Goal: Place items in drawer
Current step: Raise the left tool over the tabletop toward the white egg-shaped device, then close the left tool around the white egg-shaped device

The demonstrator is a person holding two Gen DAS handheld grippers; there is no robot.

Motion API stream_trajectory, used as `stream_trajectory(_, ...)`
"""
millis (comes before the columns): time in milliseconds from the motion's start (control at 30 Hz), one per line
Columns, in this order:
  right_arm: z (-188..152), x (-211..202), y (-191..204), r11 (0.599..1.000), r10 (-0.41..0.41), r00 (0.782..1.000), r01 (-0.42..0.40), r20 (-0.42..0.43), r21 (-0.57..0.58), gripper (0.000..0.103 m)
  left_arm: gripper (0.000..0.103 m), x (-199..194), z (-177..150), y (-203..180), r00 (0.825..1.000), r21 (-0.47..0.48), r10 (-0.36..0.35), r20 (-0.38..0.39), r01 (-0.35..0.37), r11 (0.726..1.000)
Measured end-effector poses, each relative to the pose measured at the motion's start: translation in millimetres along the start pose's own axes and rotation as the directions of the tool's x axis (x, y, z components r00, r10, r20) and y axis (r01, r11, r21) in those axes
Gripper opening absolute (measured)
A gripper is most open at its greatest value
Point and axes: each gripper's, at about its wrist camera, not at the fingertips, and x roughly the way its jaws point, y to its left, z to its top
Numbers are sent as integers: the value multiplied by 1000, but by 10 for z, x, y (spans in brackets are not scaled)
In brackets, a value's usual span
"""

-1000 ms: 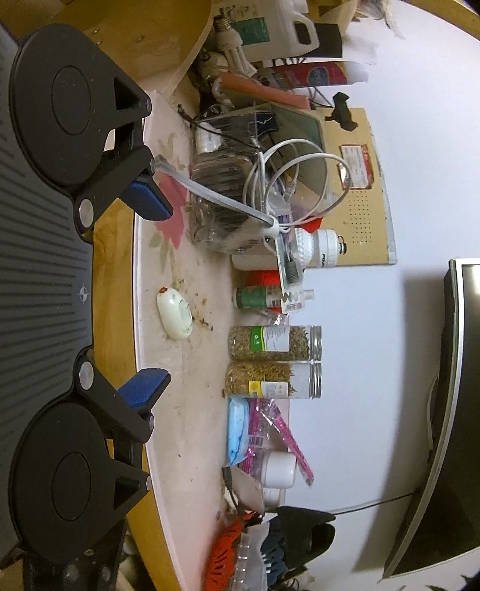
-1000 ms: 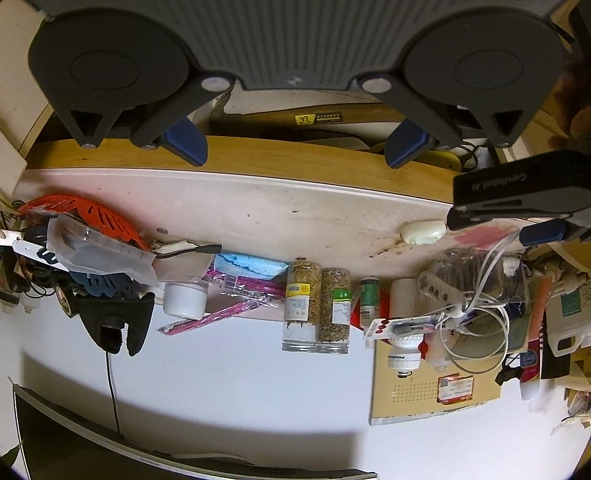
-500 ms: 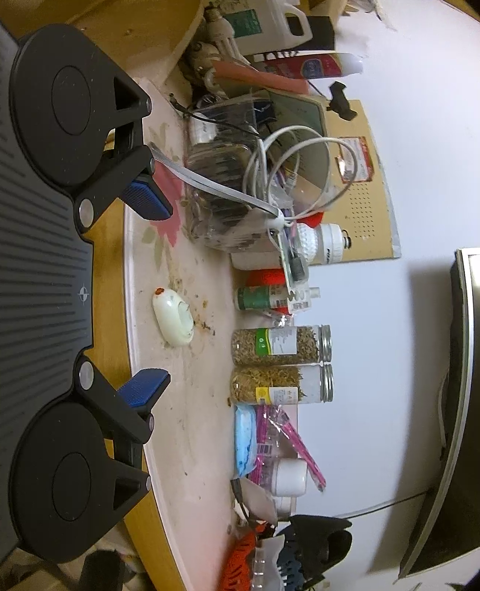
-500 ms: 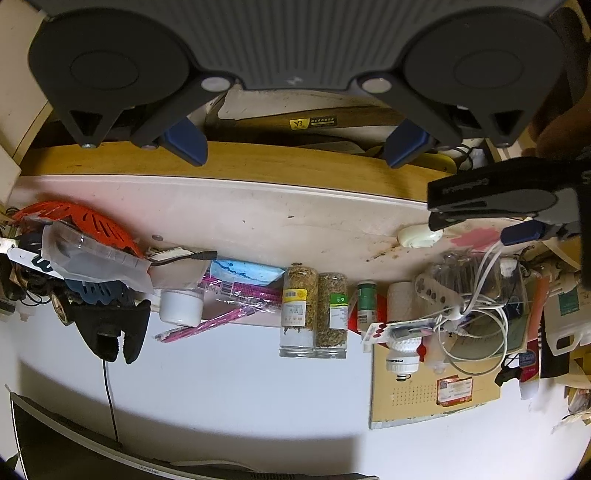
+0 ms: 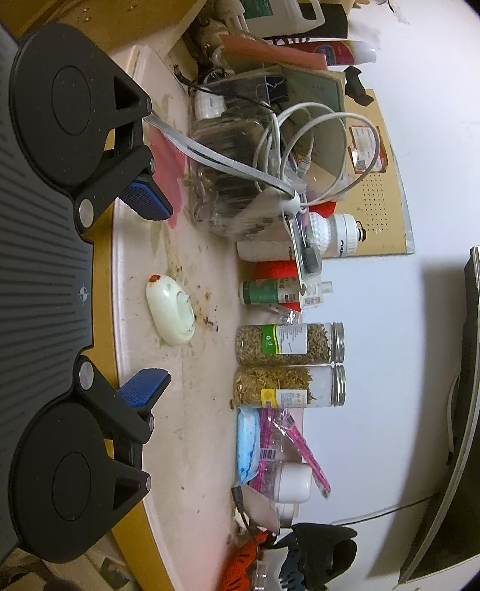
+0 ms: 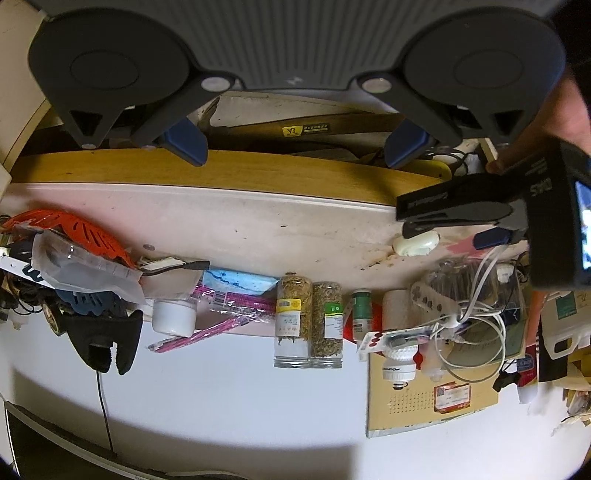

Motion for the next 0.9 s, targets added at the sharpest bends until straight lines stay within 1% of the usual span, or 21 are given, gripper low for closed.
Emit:
stream_trajectory(433,-9,42,13,1000,16,1000,-16,-20,2,102,89,308,40,19,1000,-16,-4,-4,4,1000)
stream_trajectory(900,-22,79,11,1000,25,999,-24,-40,8,102,88,405,55,22,1000,-20,-28,-1,28,999)
